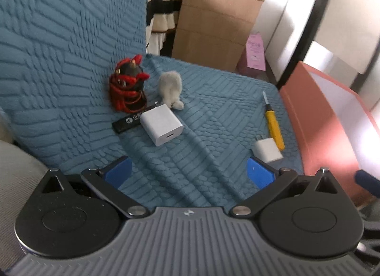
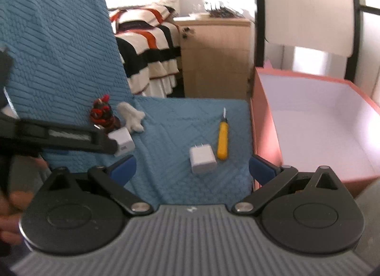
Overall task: Organize rigid objects
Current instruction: 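Move the right tool down to the white wall plug charger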
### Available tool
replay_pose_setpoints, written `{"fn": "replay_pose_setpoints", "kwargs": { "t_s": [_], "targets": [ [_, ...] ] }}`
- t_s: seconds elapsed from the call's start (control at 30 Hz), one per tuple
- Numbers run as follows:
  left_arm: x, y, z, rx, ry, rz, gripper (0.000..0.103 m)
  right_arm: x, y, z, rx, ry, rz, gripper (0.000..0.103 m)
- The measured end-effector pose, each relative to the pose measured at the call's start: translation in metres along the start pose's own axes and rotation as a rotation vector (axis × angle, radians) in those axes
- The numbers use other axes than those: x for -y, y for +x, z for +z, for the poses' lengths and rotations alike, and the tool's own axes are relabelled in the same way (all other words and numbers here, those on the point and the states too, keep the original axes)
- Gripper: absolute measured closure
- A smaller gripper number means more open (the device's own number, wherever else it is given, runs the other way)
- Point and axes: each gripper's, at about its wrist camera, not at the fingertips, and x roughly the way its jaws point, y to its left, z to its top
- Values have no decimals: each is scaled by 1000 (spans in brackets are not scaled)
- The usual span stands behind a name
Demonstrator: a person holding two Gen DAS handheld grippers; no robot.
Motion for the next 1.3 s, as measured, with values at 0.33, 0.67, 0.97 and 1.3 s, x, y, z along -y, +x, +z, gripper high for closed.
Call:
{"fn": "replay_pose_setpoints", "kwargs": {
  "t_s": [0.33, 0.67, 0.97, 1.3],
  "targets": [
    [-6, 70, 27, -47, -67, -18, 0, -14, 35, 14, 48, -131, 10, 30],
    [-23, 108, 39, -47, -127, 55, 0, -4, 105, 1, -99, -111, -40, 39],
    [-47, 128, 42, -73, -228, 83, 12, 1, 135, -2, -144, -83, -18, 38],
    [-45, 127, 42, -36, -209, 97, 28, 8, 157, -11, -150, -132, -74, 38]
  ]
}}
